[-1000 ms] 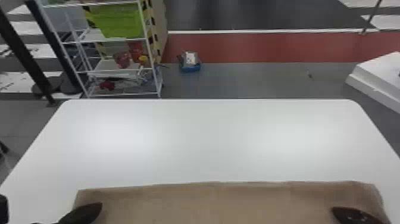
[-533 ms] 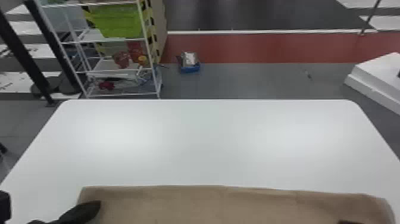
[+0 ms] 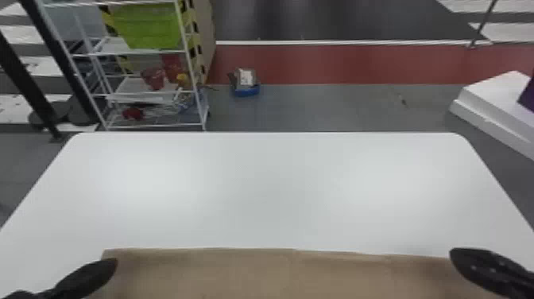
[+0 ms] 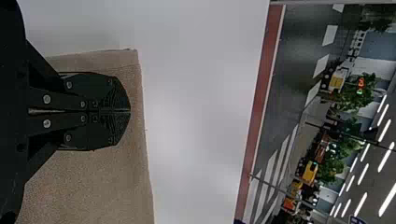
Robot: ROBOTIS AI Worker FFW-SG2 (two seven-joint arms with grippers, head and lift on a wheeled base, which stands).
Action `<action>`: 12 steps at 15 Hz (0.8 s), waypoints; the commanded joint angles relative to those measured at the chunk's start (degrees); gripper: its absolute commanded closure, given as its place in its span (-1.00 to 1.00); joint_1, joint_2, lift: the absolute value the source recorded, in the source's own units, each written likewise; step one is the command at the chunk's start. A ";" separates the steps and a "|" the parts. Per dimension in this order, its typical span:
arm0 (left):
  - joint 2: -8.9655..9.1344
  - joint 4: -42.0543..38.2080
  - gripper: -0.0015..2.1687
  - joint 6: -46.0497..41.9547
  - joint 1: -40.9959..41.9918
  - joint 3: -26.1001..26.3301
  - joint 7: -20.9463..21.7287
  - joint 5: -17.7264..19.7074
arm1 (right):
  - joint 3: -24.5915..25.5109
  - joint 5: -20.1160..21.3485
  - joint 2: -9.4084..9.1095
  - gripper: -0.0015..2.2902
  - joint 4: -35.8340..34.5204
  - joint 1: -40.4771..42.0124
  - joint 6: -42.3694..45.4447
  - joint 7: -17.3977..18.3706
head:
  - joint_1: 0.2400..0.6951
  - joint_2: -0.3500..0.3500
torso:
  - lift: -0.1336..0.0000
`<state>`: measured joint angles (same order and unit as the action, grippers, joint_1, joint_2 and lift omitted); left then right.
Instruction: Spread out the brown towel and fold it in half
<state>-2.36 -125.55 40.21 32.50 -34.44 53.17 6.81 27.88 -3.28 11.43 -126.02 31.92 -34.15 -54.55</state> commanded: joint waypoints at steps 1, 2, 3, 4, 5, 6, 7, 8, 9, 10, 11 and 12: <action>1.31 -3.38 0.47 0.54 0.64 -4.67 -0.17 5.41 | 4.02 -6.30 -1.59 -1.00 -0.72 0.95 12.04 -0.21 | 1.00 0.12 | -0.85; 2.01 -4.70 0.40 0.71 0.64 -6.69 -0.26 7.87 | 5.52 -8.23 -2.64 -0.99 -1.07 0.95 14.85 -0.12 | 1.00 0.14 | -0.85; 2.51 -5.49 0.25 0.54 0.55 -8.45 -0.87 9.80 | 6.48 -10.34 -3.70 -0.96 -1.07 1.04 17.84 0.32 | 1.00 0.16 | -0.85; 2.51 -5.93 0.05 0.54 0.29 -9.59 -1.14 11.30 | 6.92 -11.39 -4.75 -0.95 -0.89 1.13 19.42 1.37 | 1.00 0.19 | -0.85; 2.51 -5.93 -0.14 0.54 0.20 -10.82 -1.22 13.23 | 6.92 -12.80 -5.98 -0.95 -0.63 1.39 20.12 3.66 | 1.00 0.20 | -0.85; 2.51 -5.93 -0.33 0.36 0.11 -11.35 -1.22 14.29 | 6.57 -14.12 -7.04 -0.95 -0.28 1.83 20.47 6.03 | 1.00 0.21 | -0.85; 2.51 -6.20 -0.49 -0.69 0.11 -11.26 -1.22 14.46 | 5.87 -14.38 -8.62 -0.94 -0.28 2.09 20.47 8.58 | 1.00 0.20 | -0.85; 2.51 -6.64 -0.50 -1.22 0.11 -10.91 -1.58 14.64 | 4.64 -14.56 -10.03 -0.94 -0.54 2.62 21.00 10.69 | 1.00 0.18 | -0.85; 2.51 -6.81 -0.50 -1.40 0.20 -10.74 -1.58 15.17 | 3.32 -15.44 -10.56 -0.93 -0.63 3.24 21.00 12.62 | 1.00 0.18 | -0.85; 2.51 -6.72 -0.50 -1.40 0.20 -10.56 -1.66 15.69 | 2.09 -15.53 -10.91 -0.93 -0.80 3.50 21.00 13.85 | 1.00 0.18 | -0.85; 2.51 -6.72 -0.50 -1.75 0.29 -10.21 -2.10 15.69 | 1.12 -15.53 -11.49 -0.93 -1.07 3.59 21.18 15.00 | 1.00 0.18 | -0.85; 2.51 -6.64 -0.51 -2.80 0.46 -9.95 -2.54 15.52 | 0.33 -15.53 -11.49 -0.93 -1.60 3.59 21.18 16.14 | 1.00 0.20 | -0.85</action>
<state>-0.09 -132.27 38.43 32.76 -44.81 50.92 22.33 29.50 -18.74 0.33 -127.06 35.40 -13.04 -39.05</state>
